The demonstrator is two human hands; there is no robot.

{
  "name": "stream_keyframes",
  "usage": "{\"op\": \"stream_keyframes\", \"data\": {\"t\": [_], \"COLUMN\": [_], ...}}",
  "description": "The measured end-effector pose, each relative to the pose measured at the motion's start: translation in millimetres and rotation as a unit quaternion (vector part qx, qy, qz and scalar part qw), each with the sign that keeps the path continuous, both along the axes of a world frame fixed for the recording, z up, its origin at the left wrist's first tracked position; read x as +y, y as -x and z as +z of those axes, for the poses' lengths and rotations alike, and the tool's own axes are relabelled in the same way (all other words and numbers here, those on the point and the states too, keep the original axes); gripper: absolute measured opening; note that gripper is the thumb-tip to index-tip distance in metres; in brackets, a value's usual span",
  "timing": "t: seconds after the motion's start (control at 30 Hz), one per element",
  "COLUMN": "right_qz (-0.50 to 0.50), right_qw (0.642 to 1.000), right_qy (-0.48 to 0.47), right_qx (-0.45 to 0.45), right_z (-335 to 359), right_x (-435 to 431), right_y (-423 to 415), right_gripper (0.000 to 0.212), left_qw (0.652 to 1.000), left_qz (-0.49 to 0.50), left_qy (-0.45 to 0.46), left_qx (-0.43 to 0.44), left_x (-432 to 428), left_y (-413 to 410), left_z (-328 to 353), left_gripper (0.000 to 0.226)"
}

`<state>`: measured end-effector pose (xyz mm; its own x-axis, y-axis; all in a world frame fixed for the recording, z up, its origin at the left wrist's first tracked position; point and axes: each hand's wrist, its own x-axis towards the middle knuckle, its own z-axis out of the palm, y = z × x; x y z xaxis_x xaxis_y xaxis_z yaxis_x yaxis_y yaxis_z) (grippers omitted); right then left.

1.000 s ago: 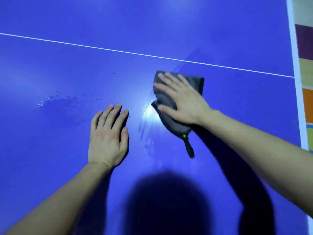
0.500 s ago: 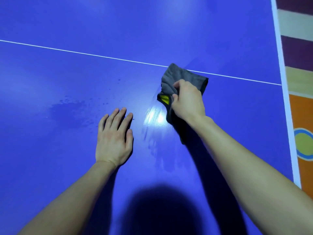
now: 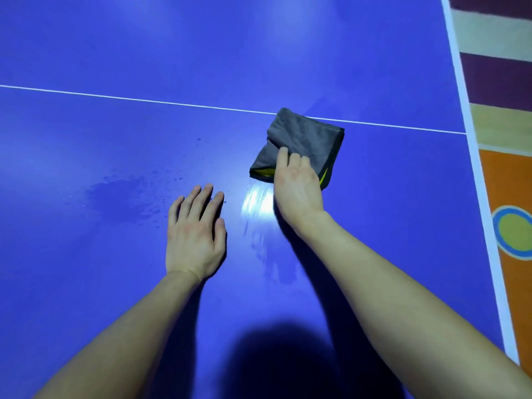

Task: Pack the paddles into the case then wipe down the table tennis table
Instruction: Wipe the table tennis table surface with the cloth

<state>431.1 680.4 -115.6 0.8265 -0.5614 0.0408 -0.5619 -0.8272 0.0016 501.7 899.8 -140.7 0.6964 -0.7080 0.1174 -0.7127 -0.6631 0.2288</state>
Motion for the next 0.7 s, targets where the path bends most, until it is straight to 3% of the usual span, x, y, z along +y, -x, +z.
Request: {"op": "stream_keyframes", "data": {"t": [0.13,0.3,0.43,0.5,0.57,0.63,0.7], "right_qz": [0.021,-0.102,-0.152,-0.123,-0.098,-0.075,-0.059], "right_qw": [0.992,0.957,0.939,0.964,0.986,0.992,0.99], "right_qy": [-0.123,-0.221,-0.283,-0.234,-0.118,-0.084,-0.126], "right_qx": [0.002,-0.156,-0.119,-0.024,0.06,0.051,0.014], "right_z": [47.7,152.3,199.0,188.2,160.6,130.7,86.9], "right_x": [-17.4,-46.6,-87.1,-99.5,-105.7,-93.3,-69.4], "right_y": [1.0,32.8,30.8,28.6,28.8,33.3,39.7], "right_gripper": [0.001,0.016,0.015,0.021,0.043,0.048,0.049], "left_qw": [1.0,1.0,1.0,1.0,1.0,1.0,1.0], "left_qz": [0.001,0.003,0.002,0.002,0.002,0.001,0.001], "left_qy": [-0.001,-0.01,-0.01,-0.01,-0.01,-0.011,-0.011], "left_qx": [0.003,0.005,0.005,0.004,0.003,0.002,0.003], "left_x": [0.5,0.2,0.2,0.4,0.5,0.3,0.1], "left_y": [0.5,1.0,1.2,2.1,1.8,1.2,0.9], "left_z": [0.9,1.4,3.0,3.1,2.1,1.3,0.6], "left_gripper": [0.049,0.05,0.05,0.05,0.049,0.05,0.05]}}
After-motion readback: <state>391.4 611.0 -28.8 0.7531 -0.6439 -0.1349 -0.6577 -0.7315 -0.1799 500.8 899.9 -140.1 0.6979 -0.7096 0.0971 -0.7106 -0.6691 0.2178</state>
